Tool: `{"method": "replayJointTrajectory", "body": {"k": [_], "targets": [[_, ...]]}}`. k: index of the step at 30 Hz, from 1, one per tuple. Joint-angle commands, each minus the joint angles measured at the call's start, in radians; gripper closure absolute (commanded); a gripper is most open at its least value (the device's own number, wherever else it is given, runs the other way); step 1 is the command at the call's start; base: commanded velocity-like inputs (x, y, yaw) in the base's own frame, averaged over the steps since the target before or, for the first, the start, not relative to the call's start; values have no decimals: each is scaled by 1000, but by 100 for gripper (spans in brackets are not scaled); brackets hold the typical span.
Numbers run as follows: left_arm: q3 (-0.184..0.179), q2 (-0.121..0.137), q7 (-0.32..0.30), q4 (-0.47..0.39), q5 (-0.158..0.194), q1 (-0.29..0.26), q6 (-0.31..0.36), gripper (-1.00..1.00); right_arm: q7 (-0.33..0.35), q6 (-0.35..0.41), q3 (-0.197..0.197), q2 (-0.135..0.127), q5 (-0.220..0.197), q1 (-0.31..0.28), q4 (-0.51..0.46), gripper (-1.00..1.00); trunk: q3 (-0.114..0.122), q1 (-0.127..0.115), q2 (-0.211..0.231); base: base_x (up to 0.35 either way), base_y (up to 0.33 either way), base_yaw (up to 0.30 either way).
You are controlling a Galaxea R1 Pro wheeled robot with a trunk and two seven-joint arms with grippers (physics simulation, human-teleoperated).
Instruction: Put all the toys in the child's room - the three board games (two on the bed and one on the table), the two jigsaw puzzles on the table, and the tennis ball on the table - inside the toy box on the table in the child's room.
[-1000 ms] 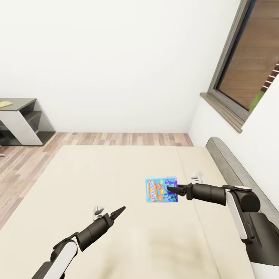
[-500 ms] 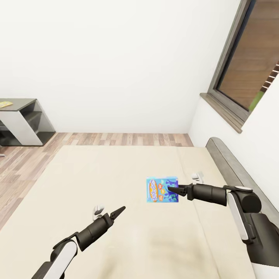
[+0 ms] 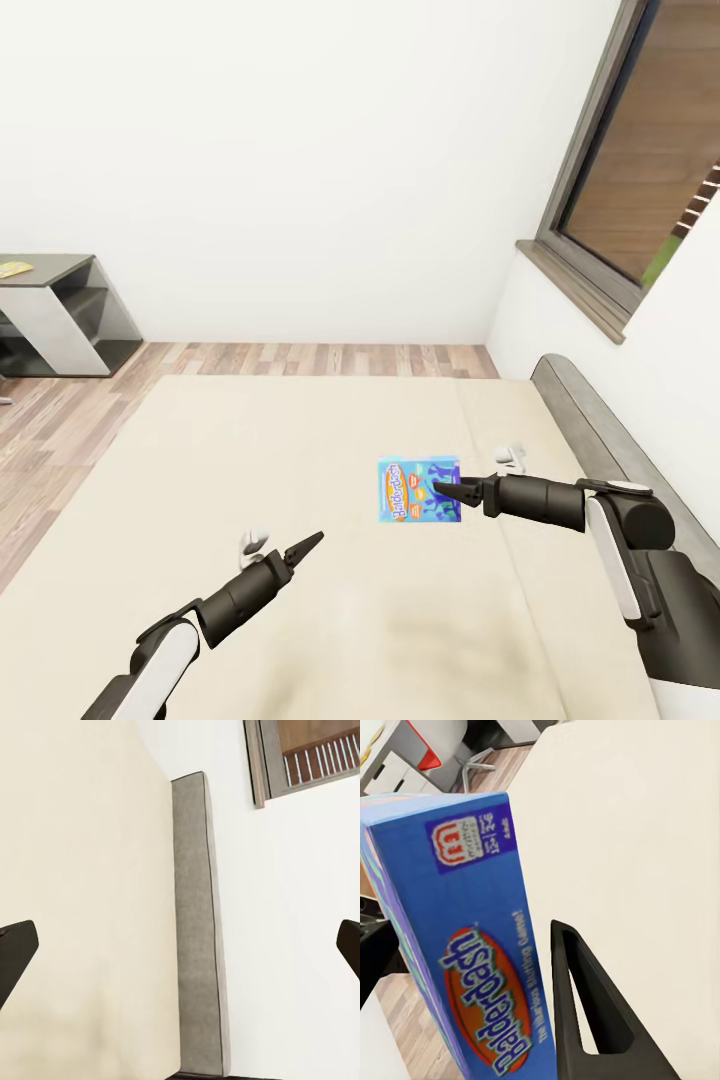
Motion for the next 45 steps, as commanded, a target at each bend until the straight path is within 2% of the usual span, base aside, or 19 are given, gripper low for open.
{"method": "replayJointTrajectory", "body": {"k": [1,5,8,18,45], "targets": [[-1,1,1,0,10,-1,6,-100,2,8,-1,0,-7,-1,0,100,-2,1,-2,0,0,0],[-17,7,-18,4,27,18,15,-100,11,7,-11,13,-7,-7,13,100,-2,1,-2,0,0,0],[-33,7,-26,4,36,35,15,-100,11,7,-11,13,-7,-7,13,100,-2,1,-2,0,0,0],[-33,7,-26,4,36,89,15,-100,11,7,-11,13,-7,-7,13,100,-2,1,-2,0,0,0],[-33,7,-26,4,36,89,15,-100,11,7,-11,13,-7,-7,13,100,-2,1,-2,0,0,0]]}}
